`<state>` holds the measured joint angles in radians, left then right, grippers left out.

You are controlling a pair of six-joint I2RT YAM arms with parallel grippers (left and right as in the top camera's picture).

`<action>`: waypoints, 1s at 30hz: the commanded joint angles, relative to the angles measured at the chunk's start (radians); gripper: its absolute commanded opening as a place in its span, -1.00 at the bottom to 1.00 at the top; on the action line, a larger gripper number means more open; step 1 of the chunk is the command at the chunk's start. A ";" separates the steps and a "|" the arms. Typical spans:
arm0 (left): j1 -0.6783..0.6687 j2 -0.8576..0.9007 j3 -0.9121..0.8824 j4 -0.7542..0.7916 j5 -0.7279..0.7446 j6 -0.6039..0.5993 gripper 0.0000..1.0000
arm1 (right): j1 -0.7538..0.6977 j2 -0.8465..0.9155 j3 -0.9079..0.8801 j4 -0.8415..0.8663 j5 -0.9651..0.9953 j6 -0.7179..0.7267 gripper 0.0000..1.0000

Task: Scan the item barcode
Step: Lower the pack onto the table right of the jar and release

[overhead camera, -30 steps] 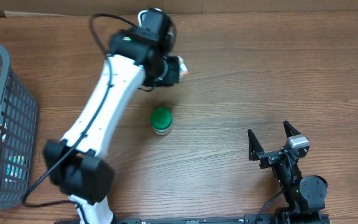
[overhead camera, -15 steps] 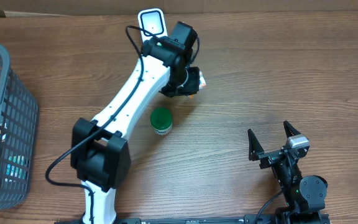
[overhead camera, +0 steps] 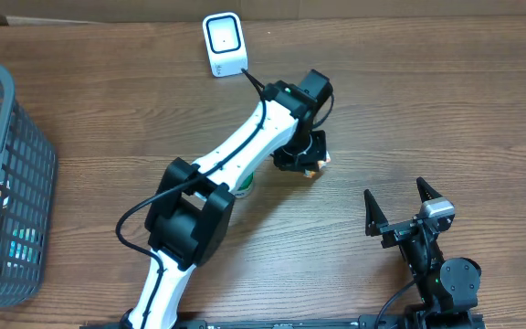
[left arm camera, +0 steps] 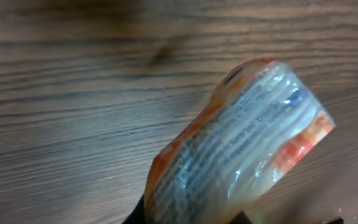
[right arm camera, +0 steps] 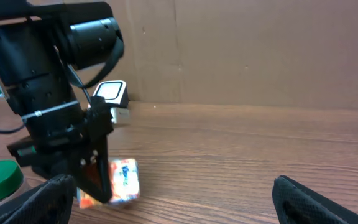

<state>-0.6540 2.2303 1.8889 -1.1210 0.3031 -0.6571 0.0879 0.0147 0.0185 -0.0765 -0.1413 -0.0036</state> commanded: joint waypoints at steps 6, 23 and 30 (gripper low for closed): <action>-0.008 0.011 -0.002 0.003 0.013 -0.015 0.28 | 0.007 -0.011 -0.011 0.004 0.009 -0.005 1.00; 0.136 -0.125 0.518 -0.301 -0.219 0.168 0.25 | 0.007 -0.011 -0.011 0.004 0.009 -0.005 1.00; 0.304 -0.266 0.671 -0.452 -0.332 0.186 0.25 | 0.007 -0.011 -0.011 0.004 0.009 -0.005 1.00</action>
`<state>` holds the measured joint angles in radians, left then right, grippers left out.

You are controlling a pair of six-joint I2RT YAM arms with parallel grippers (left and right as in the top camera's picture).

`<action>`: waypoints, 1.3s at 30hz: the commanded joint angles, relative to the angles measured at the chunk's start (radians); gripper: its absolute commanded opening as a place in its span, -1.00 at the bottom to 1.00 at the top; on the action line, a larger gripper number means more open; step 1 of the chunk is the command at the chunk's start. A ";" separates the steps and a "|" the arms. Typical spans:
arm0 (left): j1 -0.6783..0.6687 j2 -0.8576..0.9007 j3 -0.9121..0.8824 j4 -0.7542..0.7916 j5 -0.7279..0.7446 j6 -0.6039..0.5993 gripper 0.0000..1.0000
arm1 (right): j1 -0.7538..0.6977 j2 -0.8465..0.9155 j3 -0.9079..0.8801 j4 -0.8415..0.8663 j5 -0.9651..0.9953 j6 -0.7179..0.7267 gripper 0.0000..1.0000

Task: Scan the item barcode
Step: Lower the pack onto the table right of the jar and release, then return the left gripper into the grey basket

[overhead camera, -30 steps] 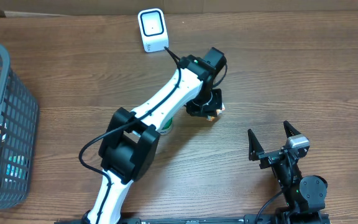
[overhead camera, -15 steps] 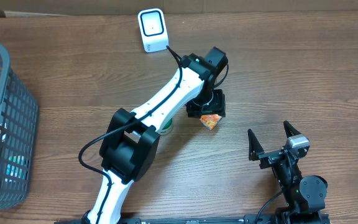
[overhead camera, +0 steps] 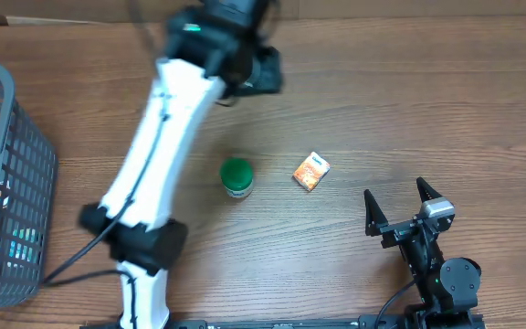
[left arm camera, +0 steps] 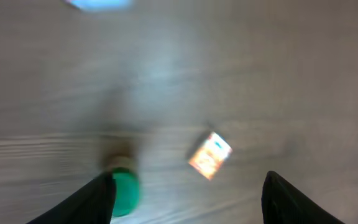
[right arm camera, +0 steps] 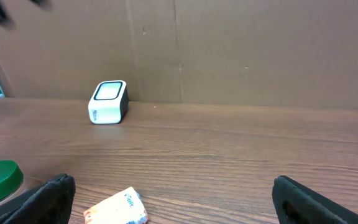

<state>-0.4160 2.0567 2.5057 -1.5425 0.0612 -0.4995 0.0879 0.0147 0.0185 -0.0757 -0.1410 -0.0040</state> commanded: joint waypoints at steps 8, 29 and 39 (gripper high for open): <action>0.444 -0.289 0.057 -0.137 -0.097 0.029 0.25 | 0.007 -0.011 -0.011 0.003 0.009 -0.005 0.99; 1.209 -0.344 -0.196 -0.100 -0.057 0.092 0.19 | 0.007 -0.011 -0.011 0.003 0.009 -0.005 1.00; 1.286 -0.344 -0.608 0.073 -0.054 0.100 0.17 | 0.007 -0.011 -0.011 0.003 0.009 -0.005 1.00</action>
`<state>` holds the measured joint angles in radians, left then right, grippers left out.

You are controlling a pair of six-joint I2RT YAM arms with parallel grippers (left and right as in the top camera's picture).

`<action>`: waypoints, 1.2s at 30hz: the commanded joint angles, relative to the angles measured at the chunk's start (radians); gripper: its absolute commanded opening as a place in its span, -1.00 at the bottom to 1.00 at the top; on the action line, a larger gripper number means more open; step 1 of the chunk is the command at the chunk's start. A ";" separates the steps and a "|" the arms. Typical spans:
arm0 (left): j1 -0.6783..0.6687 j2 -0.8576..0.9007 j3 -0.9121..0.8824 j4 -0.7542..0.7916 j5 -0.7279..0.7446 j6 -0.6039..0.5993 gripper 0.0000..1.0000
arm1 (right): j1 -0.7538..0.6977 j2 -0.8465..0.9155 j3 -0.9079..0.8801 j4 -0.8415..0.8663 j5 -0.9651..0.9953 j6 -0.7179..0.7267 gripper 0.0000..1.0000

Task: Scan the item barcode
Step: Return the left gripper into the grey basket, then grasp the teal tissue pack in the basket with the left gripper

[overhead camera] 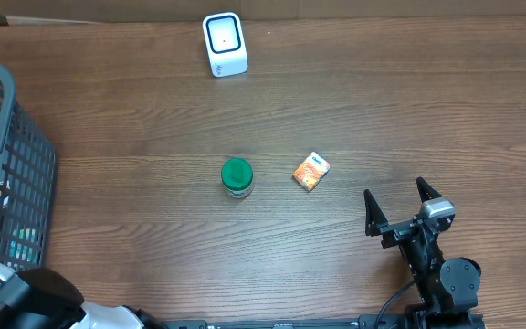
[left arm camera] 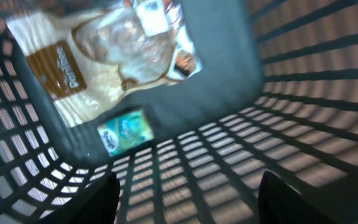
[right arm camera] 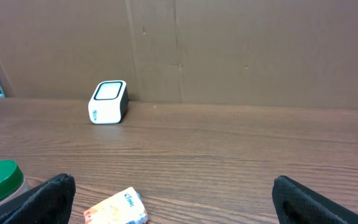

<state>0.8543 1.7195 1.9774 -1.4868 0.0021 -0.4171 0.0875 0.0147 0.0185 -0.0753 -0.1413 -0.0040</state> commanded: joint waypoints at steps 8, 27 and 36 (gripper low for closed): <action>0.023 -0.006 -0.431 0.194 -0.047 0.034 0.17 | 0.008 -0.011 -0.011 0.003 0.009 -0.005 1.00; 0.023 0.024 -0.783 0.491 -0.115 0.060 0.31 | 0.008 -0.011 -0.011 0.003 0.010 -0.005 1.00; 0.023 0.160 -0.793 0.506 -0.116 0.081 -0.17 | 0.008 -0.011 -0.011 0.003 0.009 -0.005 1.00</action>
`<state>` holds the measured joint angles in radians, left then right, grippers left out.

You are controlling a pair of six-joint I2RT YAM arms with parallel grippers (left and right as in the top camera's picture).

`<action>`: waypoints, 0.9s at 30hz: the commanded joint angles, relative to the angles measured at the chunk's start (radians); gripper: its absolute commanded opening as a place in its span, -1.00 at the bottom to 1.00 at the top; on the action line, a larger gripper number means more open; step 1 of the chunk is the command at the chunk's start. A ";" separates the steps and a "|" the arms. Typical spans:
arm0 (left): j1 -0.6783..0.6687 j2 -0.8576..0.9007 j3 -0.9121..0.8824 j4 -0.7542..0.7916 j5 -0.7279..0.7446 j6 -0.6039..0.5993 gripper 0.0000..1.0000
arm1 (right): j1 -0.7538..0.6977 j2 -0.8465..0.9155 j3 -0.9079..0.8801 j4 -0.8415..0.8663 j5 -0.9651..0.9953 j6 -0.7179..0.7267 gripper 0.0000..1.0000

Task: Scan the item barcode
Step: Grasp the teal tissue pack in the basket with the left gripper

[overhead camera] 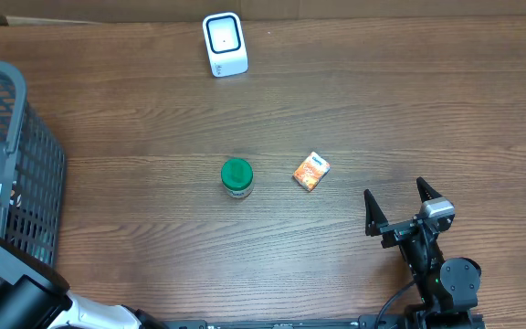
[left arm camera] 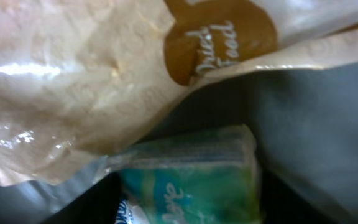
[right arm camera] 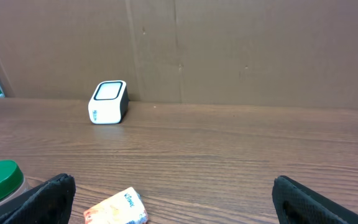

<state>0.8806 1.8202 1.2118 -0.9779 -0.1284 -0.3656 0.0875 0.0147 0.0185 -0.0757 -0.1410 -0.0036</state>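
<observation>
The white barcode scanner (overhead camera: 225, 43) stands at the table's far edge and shows in the right wrist view too (right arm camera: 109, 101). An orange tissue pack (overhead camera: 311, 171) lies mid-table beside a green-lidded jar (overhead camera: 236, 177). My left gripper (left arm camera: 188, 205) is down inside the grey basket (overhead camera: 26, 164), open, with a green tissue pack (left arm camera: 191, 180) filling the gap between its dark fingers (left arm camera: 86, 208). A tan dried-food bag (left arm camera: 104, 74) lies partly over that pack. My right gripper (overhead camera: 400, 215) stands open near the front edge, holding nothing.
The left arm's black and white links (overhead camera: 16, 292) fill the front left corner beside the basket. A brown cardboard wall (right arm camera: 229, 50) rises behind the scanner. From the right wrist, the orange pack (right arm camera: 115, 210) and green lid lie just ahead.
My left gripper was higher over the basket floor, with bag and green pack seen from above. Now it is low, fingers on either side of the green pack. The basket rim has shifted slightly right.
First my left gripper was shut on the orange pack low over mid-table. Then the pack lay free on the table and the gripper was open, up near the scanner. Later it hung open over the basket's contents, and now it straddles the green pack. The right arm never moved.
</observation>
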 commanded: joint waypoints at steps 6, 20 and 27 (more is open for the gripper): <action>-0.004 0.069 -0.011 -0.013 0.015 0.029 -0.92 | 0.008 -0.011 -0.011 0.003 0.009 -0.005 1.00; -0.025 0.007 0.514 -0.336 0.189 0.029 -0.91 | 0.008 -0.011 -0.011 0.003 0.009 -0.005 1.00; -0.119 -0.138 0.769 -0.412 0.238 0.029 -0.91 | 0.008 -0.011 -0.011 0.003 0.009 -0.005 1.00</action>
<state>0.8097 1.7828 1.8957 -1.3773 0.0605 -0.3550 0.0875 0.0147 0.0185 -0.0757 -0.1410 -0.0044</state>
